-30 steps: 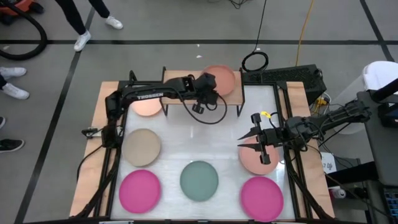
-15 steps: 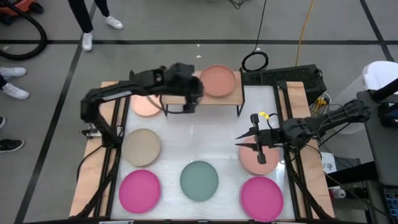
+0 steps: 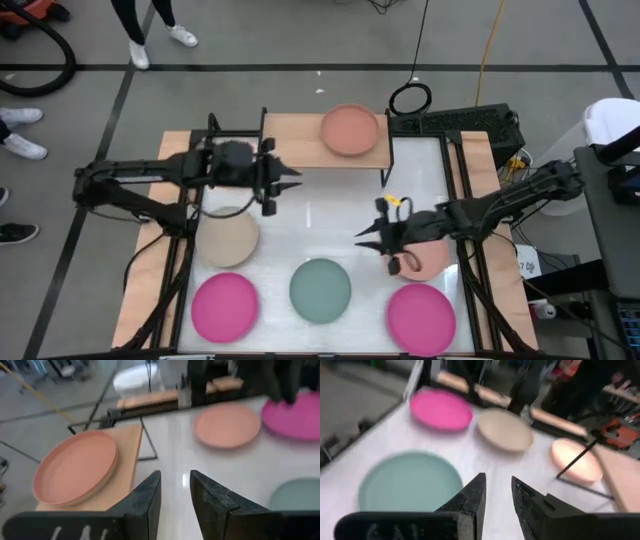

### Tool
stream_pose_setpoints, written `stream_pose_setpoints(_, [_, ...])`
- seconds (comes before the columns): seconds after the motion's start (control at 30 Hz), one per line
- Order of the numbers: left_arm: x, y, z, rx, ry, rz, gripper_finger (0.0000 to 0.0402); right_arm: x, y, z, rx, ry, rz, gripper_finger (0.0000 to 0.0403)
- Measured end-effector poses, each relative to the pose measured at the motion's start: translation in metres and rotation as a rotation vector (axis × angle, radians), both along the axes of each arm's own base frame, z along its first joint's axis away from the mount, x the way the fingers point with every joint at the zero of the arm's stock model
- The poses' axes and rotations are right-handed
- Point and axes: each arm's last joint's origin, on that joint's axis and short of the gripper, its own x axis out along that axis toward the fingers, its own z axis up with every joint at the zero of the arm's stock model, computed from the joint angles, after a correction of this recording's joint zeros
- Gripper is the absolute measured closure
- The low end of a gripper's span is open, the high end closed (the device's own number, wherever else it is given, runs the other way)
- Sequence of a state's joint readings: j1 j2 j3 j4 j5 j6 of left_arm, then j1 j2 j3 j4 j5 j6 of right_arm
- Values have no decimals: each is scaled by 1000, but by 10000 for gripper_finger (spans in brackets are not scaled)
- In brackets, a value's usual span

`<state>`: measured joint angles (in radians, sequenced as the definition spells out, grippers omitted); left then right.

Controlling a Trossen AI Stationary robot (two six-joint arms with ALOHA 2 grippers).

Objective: Place and stack plates onto a shelf
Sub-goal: Stack the blue plate on top of the orange plate on the shelf

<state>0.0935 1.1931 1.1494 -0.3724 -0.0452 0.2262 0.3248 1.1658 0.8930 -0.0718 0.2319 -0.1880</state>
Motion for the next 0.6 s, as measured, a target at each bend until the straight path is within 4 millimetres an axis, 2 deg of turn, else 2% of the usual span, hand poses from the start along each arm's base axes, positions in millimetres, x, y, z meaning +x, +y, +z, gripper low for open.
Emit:
stream_pose_setpoints(0.17, [-24, -13, -33, -97, -158, -3, 294, 25, 11, -18, -5, 146, 84, 324])
stream_pose_setpoints(0.37, [-39, -31, -75, -185, -232, -24, 294, 47, 31, -55, -26, 298, 222, 314])
stream_pose_setpoints(0.6, [-40, -45, -103, -215, -324, -14, 294, 51, 51, -84, -37, 400, 294, 262])
